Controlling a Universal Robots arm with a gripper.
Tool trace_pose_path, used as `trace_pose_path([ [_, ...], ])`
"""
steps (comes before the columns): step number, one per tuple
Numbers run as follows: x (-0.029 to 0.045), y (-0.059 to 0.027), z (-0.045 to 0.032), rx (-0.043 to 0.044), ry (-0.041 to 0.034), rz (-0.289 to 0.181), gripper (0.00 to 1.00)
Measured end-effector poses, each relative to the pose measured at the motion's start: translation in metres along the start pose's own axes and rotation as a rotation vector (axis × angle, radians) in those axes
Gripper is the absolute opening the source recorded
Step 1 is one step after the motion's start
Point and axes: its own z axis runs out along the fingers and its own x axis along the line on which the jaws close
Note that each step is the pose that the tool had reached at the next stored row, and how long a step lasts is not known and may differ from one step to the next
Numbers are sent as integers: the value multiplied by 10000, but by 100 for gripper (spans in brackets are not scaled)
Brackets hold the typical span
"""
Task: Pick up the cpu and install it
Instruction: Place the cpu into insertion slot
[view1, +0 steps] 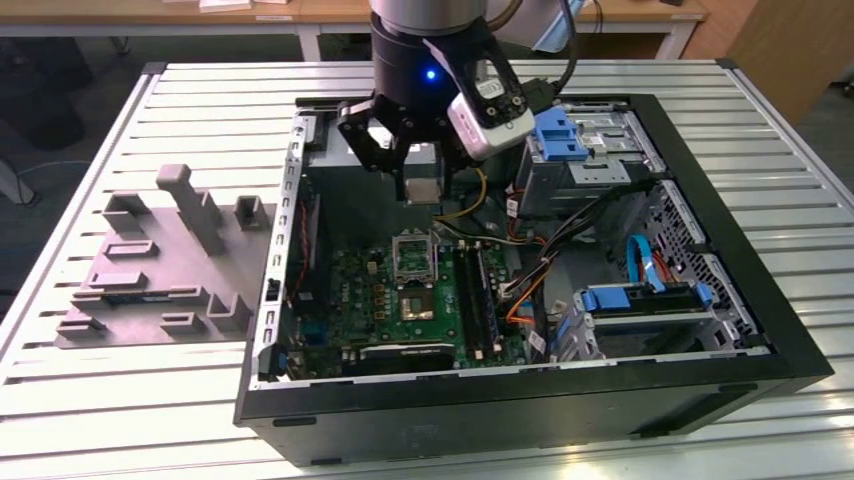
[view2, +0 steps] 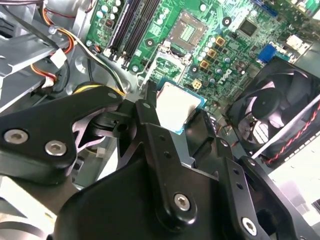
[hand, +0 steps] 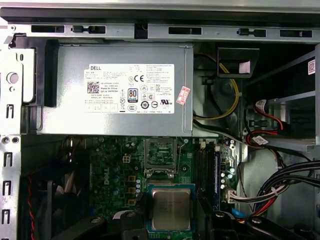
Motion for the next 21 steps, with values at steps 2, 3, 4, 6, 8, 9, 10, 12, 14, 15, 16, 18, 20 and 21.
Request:
trace_pose_path([
  [2, 0, -15, 12, 1, 2, 0, 47],
  [3, 0, -24, 18, 0, 1, 1, 47],
  [4, 0, -30, 24, -2, 0, 0, 47],
  [6, 1, -32, 29, -2, -1, 2, 47],
  [8, 0, -32, 28, 0, 0, 1, 47],
  [9, 0, -32, 28, 0, 0, 1, 47],
  [10, 0, -33, 29, -1, -1, 0, 47],
  [12, 0, -33, 29, -1, 0, 1, 47],
  [14, 0, -33, 31, -1, 0, 1, 47],
  [15, 0, -33, 34, -2, -1, 1, 47],
  [16, 0, -36, 38, -3, -1, 0, 47],
  [18, 0, -57, 47, -1, 0, -1, 47],
  [20, 0, -81, 66, -3, 0, 0, 47],
  [21, 0, -85, 84, -4, 0, 1, 47],
])
